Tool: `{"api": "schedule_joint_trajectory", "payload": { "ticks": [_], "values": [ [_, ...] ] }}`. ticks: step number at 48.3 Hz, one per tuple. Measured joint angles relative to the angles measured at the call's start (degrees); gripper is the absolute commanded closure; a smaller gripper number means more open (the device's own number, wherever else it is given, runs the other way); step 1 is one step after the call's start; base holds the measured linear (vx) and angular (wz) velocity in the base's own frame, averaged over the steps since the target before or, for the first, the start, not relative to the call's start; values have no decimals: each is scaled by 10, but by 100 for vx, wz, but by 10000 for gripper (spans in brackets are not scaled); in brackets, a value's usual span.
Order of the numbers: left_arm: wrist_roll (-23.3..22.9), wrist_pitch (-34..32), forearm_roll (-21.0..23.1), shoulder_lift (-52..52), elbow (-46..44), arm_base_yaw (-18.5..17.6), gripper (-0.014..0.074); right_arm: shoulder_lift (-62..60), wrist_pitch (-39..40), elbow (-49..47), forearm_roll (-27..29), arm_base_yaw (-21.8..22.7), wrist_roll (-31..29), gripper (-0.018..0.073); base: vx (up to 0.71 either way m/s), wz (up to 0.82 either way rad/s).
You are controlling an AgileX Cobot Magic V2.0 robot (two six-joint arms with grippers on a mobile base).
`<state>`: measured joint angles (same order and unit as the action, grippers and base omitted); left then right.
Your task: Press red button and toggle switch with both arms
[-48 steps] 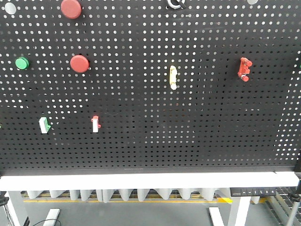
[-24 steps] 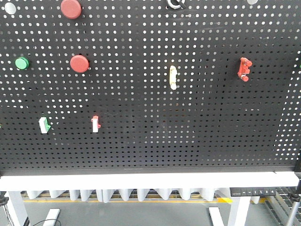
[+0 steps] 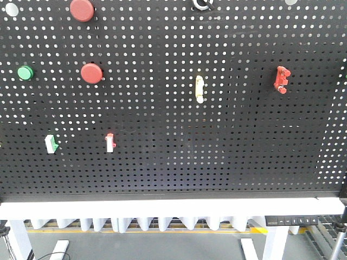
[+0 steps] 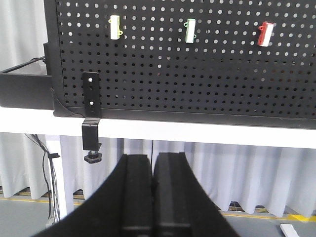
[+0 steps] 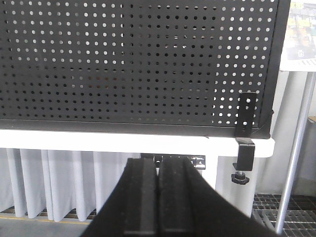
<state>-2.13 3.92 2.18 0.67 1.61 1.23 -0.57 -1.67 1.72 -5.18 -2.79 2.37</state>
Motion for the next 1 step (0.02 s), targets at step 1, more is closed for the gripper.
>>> {"api": "schedule_joint_trajectory", "payload": {
  "ticks": [1],
  "values": [
    [0,0,0,0,0,0,594,0,0,0,0,0,0,559,0,0]
  ]
}}
